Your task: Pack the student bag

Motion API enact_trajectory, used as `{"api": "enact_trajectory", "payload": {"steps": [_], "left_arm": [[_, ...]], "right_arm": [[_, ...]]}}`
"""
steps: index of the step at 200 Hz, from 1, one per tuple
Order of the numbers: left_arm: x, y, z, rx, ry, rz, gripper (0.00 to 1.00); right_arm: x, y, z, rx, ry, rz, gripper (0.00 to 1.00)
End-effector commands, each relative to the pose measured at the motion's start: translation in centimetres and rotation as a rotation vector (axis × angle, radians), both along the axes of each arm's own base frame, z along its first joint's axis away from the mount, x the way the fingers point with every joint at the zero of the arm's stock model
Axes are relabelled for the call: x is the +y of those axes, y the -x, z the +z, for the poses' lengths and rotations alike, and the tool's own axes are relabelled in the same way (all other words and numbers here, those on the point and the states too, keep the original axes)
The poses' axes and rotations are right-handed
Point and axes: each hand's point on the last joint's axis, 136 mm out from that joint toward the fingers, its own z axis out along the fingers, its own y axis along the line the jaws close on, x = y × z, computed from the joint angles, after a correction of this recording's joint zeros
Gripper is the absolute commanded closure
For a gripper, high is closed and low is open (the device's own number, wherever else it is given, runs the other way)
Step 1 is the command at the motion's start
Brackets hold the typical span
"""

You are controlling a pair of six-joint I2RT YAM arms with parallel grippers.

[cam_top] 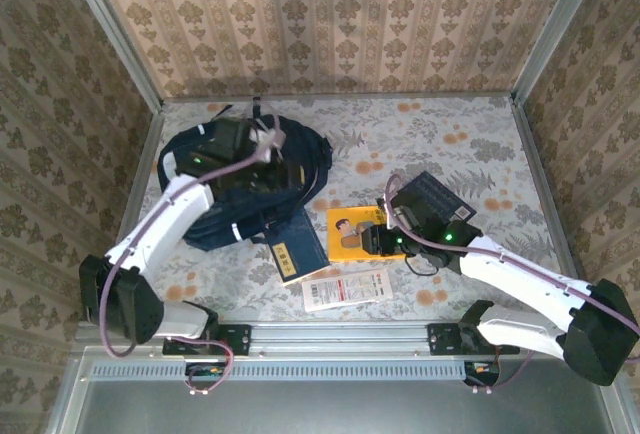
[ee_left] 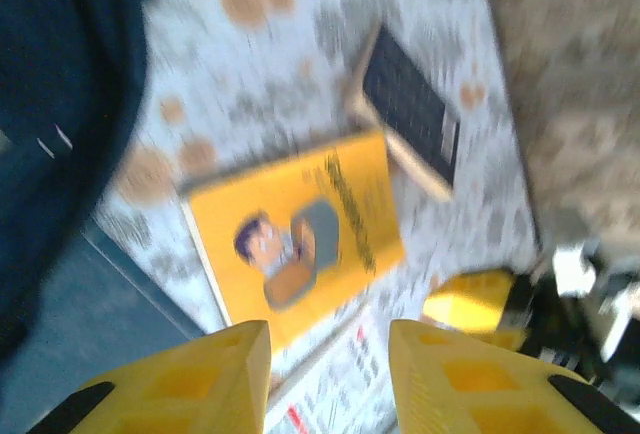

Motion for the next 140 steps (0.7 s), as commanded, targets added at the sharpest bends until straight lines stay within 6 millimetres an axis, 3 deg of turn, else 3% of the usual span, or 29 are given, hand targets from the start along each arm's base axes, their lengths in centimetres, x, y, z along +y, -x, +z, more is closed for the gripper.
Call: {"api": "enact_trajectory", "payload": {"steps": [1,30,63,95,140], "left_arm": [[-0.2,3.9,-4.7,0.024,-0.144,-0.091,0.64],[-2.3,8.3,-9.2,0.077,-0.252,-0.247,0.65],[-4.1,10.2,-11.7,0.090,-0.305,-0.336,0.67],[-5.4,11.3,-13.7,0.106,-0.356,-0.402,0.67],[-5.6,11.3,-15.6,0.127,-0.388,-0.411,0.68]], "right_arm": [[-0.3,2.2,-1.7,0.093,0.044,0.062,0.73],[-0.7,3.2,-3.2,0.122,0.052,0.065,1.00],[0.0,5.3,-4.5,0.207,0.040,0.127,1.00],[-0.6,7.2,-7.6,0.319,0.132,0.111,1.00],[-1.4,6.8,-10.3,0.344,0.147,-0.004,1.00]]}}
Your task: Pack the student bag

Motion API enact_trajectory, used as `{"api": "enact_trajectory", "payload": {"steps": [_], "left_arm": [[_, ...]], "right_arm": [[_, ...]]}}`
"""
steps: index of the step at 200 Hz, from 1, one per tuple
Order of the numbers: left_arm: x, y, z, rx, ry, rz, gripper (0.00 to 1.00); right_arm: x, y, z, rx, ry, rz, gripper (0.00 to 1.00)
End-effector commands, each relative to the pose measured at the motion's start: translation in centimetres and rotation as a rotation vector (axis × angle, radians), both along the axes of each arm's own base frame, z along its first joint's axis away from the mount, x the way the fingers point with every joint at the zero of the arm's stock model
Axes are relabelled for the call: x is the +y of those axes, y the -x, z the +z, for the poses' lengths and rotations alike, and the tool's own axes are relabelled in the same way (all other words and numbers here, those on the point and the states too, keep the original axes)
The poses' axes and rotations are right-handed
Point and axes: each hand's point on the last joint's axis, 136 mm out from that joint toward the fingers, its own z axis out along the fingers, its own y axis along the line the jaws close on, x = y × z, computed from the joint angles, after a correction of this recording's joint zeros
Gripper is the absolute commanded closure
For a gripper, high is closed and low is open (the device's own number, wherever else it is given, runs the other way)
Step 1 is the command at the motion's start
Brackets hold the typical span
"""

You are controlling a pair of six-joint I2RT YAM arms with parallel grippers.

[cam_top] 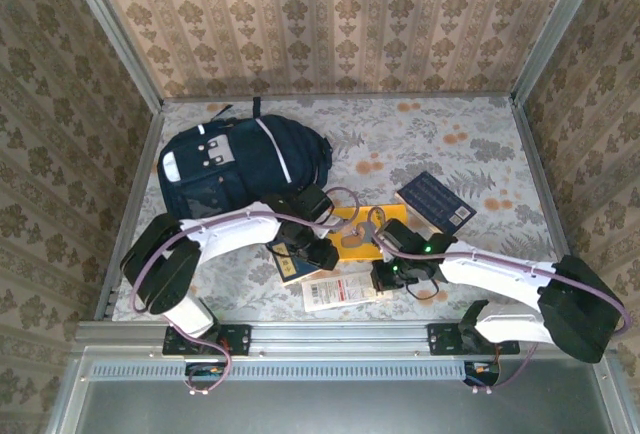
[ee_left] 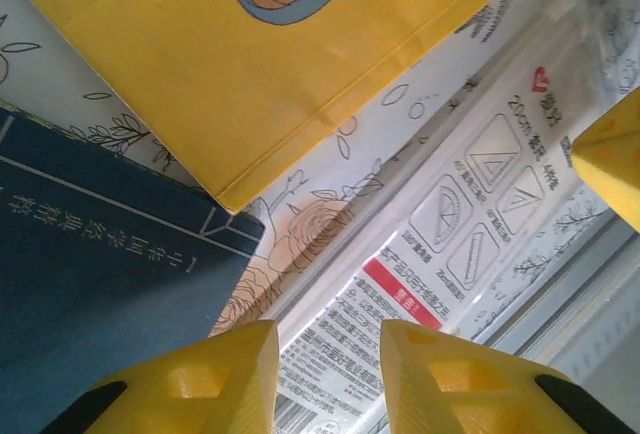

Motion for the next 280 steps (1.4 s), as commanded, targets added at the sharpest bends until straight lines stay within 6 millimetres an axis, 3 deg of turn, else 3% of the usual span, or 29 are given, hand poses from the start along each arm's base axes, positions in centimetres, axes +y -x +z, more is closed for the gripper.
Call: {"api": "enact_trajectory", "payload": {"steps": [1,28,72,111,188,199,229,280], "left_arm": [[-0.6,-0.8,0.2,-0.042,0.012,-0.020,0.68],[-0.4,-1.0,0.0,-0.052,-0.003,-0.019,0.67],[0.7,-1.0,-0.3,-0.064,-0.021,0.001,0.67],[1.1,-1.4,-0.2,-0.070,-0.013,0.021,0.67],[0.7,-1.4,-0.7,-0.050,0.001,0.028,0.66],[0.8,-1.5,-0.8,-0.050,0.000,0.030,0.66],[0.5,-1.8,-0.6,-0.049,0.016,0.040,0.66],[-3.8,-5.5,0.8,-0.069,0.098,0.071,0.66]], "right_arm": [[-0.2,-0.4,-1.0,0.007,0.007,-0.080,1.00],[-0.4,-1.3,-2.5,0.006,0.040,-0.124,1.00],[-2.7,-4.1,-4.5,0.029,0.095,-0.319,1.00],[-4.0,-7.9,-3.7,-0.019,0.078,-0.454,1.00],[-4.6,-17.3,-0.9,-0.095,0.057,-0.466,1.00],[-4.0,-18.0,-0.2,-0.086,-0.004,-0.456,0.93],[-3.4,-17.6,2.4,-0.124,-0.080,-0.430,0.70],[-4.7,-13.6,3.2,-0.076,-0.252,-0.535,0.54]]}}
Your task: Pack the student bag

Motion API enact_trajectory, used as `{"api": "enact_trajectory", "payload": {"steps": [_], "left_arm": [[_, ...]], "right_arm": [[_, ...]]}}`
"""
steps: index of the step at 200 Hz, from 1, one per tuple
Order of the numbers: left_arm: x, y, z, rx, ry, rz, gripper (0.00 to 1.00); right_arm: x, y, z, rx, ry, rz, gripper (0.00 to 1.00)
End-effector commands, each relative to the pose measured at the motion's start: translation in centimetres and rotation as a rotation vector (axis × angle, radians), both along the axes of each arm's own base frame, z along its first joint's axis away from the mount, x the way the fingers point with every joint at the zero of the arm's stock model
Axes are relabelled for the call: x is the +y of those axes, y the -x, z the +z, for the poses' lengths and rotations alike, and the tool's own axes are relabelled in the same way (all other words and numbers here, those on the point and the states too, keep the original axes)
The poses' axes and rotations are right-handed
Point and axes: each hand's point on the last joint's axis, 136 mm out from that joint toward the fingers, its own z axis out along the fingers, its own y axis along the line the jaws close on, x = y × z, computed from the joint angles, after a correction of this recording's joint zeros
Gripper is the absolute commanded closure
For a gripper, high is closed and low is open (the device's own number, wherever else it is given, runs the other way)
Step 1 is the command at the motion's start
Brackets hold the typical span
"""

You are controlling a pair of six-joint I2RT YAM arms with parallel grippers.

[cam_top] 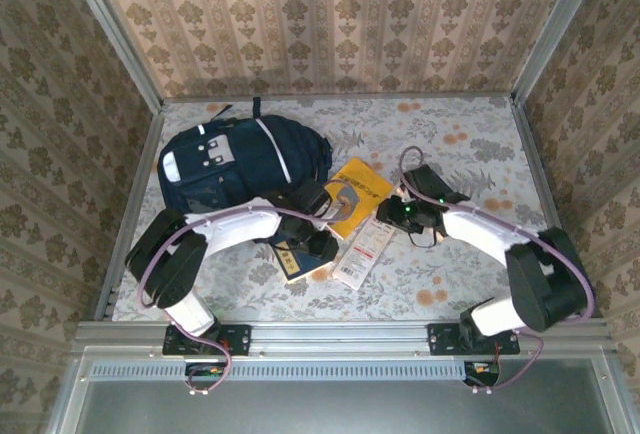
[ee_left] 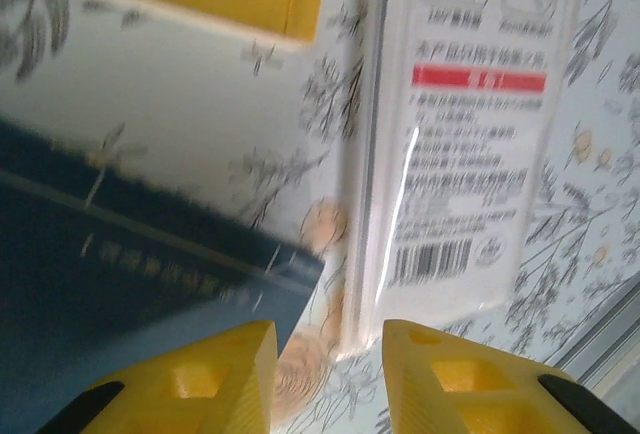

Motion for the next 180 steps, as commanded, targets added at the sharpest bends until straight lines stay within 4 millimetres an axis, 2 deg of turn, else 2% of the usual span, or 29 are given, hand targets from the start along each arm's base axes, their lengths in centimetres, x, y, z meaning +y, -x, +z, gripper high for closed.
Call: {"api": "enact_trajectory", "payload": {"steps": [1,35,77,117,180], "left_arm": [[-3.1,-2.4,1.2,-0.015,0.081,0.015,0.66],[-5.0,-3.7,0.4,0.019,0.091,0.016,0.66],[-5.2,-3.5,-0.9,0.053,0.083,0.027,0.65],[-4.3,-2.4,-2.1,0.077,0.067,0.040,0.65],[-3.5,-0.8,-3.9,0.104,0.033,0.025,0.65]], "right_arm": [[0.1,2.0,-0.1,0.035,-0.128,-0.034,0.54],[1.0,4.3,-0.6,0.048,-0.304,-0.079,0.45],[0.8,6.0,-1.3,0.052,-0.370,-0.112,0.42],[1.3,6.6,-2.7,0.089,-0.390,-0.108,0.40],[3.7,6.1,-3.3,0.116,-0.400,-0.052,0.40]]}}
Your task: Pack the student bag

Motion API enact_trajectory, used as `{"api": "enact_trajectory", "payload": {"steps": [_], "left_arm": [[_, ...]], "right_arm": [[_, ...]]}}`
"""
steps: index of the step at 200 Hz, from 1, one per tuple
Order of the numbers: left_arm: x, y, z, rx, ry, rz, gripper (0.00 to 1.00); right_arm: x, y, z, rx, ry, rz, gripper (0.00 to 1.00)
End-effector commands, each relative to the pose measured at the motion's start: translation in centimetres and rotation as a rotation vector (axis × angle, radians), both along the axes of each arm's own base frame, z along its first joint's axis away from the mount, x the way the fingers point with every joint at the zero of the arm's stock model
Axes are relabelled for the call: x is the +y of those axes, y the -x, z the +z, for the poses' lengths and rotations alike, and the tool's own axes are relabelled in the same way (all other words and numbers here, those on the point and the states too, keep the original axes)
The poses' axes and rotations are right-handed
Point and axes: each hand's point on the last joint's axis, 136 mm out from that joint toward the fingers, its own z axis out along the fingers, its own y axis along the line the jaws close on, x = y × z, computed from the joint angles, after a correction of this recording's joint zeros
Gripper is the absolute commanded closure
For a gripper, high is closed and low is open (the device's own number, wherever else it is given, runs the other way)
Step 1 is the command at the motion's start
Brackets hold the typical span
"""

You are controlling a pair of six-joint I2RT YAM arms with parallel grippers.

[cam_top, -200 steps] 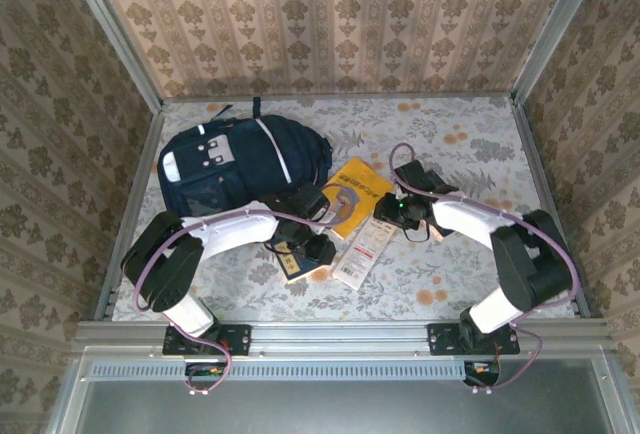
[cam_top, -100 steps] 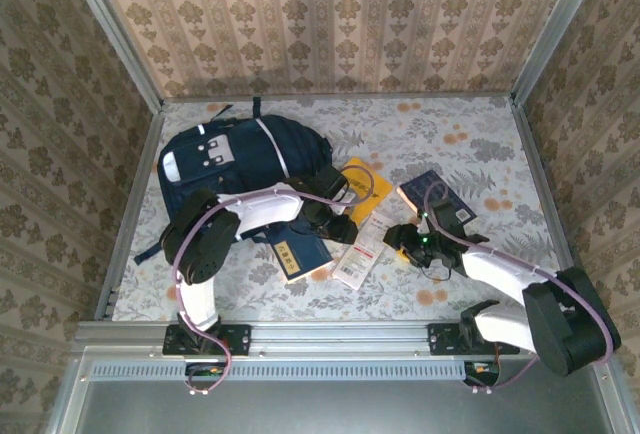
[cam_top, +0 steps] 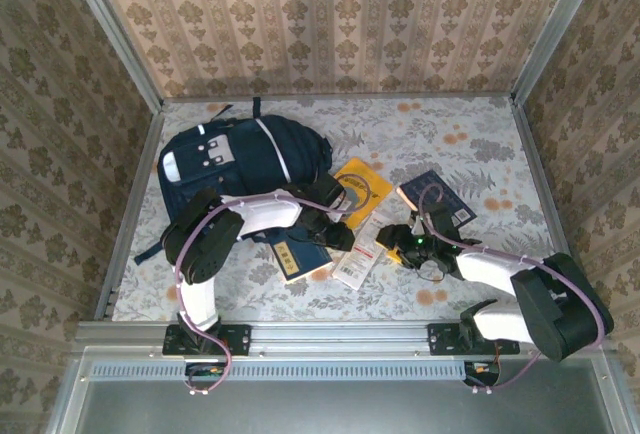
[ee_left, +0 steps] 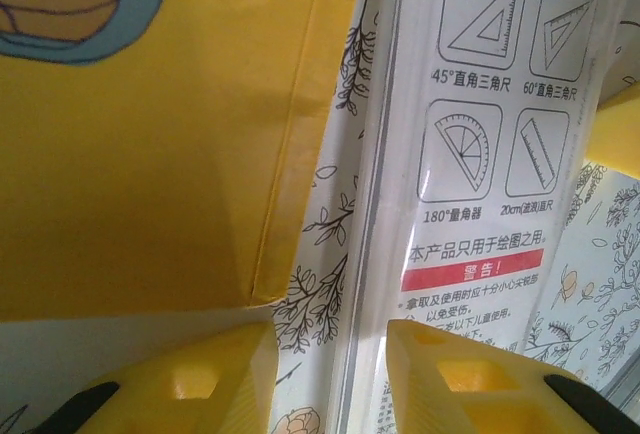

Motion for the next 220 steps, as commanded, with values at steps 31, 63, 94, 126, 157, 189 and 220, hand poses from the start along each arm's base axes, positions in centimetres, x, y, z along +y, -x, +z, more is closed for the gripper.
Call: {"api": "enact_trajectory", "payload": {"steps": [31,63,94,126,157,189,220], "left_arm": [[-0.2,1.8,-0.7,0.042,0.002,-0.029,0.66],[-0.4,1.9,-0.6,0.044,0.008,-0.042,0.70],[-0.5,2.0,-0.6,0.049,0.014,-0.047,0.73],[-0.9,2.1,-0.2,0.055,0.039,-0.050,0.75],[-1.1,2.0,0.6,0.050,0.059,-0.053,0.76],[-0.9,1.7,2.4,0.039,0.102,-0.028,0.76],[0.6,0.6,4.9,0.032,0.168,0.057,0.67]], "right_arm": [[2.0,-0.4,0.0,0.014,-0.055,0.027,0.41],[2.4,-1.0,1.3,-0.023,-0.089,0.018,0.41],[2.1,-1.5,2.0,-0.053,-0.084,-0.007,0.45],[2.5,-2.0,1.6,-0.039,-0.083,-0.013,0.51],[3.2,-2.3,0.1,-0.007,-0.075,-0.002,0.64],[3.1,-2.1,-0.7,0.012,-0.061,-0.012,0.89],[2.4,-1.7,0.4,-0.033,-0.054,-0.024,1.00]]}}
